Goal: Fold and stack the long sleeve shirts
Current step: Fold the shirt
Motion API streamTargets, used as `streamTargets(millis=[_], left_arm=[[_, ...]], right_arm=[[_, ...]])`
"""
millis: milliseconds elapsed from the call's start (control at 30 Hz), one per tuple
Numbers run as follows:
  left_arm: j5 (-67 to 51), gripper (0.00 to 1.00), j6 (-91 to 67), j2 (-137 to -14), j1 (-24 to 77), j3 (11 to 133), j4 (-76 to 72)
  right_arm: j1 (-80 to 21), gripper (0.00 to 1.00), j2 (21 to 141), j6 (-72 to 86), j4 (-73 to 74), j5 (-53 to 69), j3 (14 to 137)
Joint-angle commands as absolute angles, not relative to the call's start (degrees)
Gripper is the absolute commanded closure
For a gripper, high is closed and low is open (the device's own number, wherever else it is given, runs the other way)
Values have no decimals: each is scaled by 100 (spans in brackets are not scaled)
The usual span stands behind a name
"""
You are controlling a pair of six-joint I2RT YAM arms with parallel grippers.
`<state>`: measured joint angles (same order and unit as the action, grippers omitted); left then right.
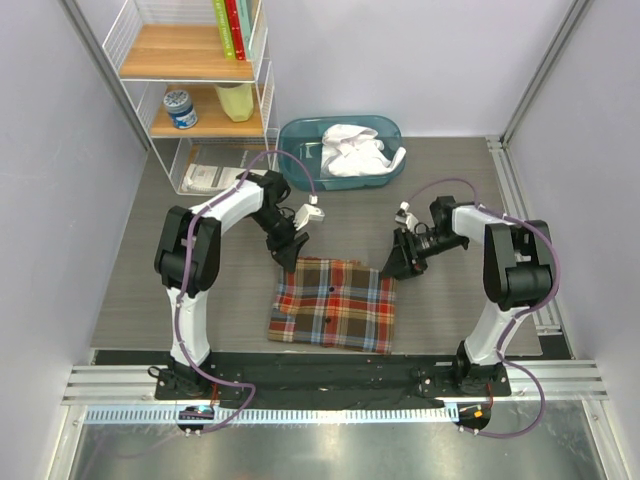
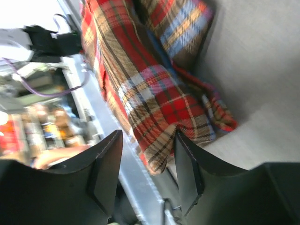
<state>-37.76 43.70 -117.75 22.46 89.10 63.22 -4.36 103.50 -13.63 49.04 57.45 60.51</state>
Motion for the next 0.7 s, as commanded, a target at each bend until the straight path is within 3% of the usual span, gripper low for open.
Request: streamTargets(millis=[0, 67, 100, 200, 367, 467, 533, 600, 667], left_arm=[[-3893, 48, 4307, -11733, 2215, 8939, 6205], [-3902, 52, 4307, -11733, 2215, 8930, 6188], [-3885, 54, 4307, -11760, 2215, 8921, 6188], [-3815, 61, 4351, -11812, 2215, 8947, 6240], [-3753, 71, 4377, -11900, 2215, 9026, 6302], [-3613, 83, 4237, -11988, 2215, 9053, 6214], [-3473, 89, 4166, -12137, 2215, 9149, 6196], [-3393, 91, 4114, -12190, 2197, 9202, 6127], [-3314, 91, 3999, -12260, 2189, 9228, 6100]], right_arm=[[-378, 49, 10222, -520, 4492, 6363, 5635], [-317, 56, 10099, -335, 4151, 6232, 5441], [-273, 70, 9951, -186, 4001, 6136, 5336], [-123, 87, 9643, 123, 3648, 5749, 5195], [-70, 92, 8825, 771, 2316, 5257, 4545], [-193, 94, 8631, 704, 1899, 4854, 4245], [-307, 90, 8770, 598, 1881, 4650, 4236], [-351, 80, 8885, 449, 1793, 4308, 4332], [-378, 77, 9113, 422, 1784, 4062, 4438]])
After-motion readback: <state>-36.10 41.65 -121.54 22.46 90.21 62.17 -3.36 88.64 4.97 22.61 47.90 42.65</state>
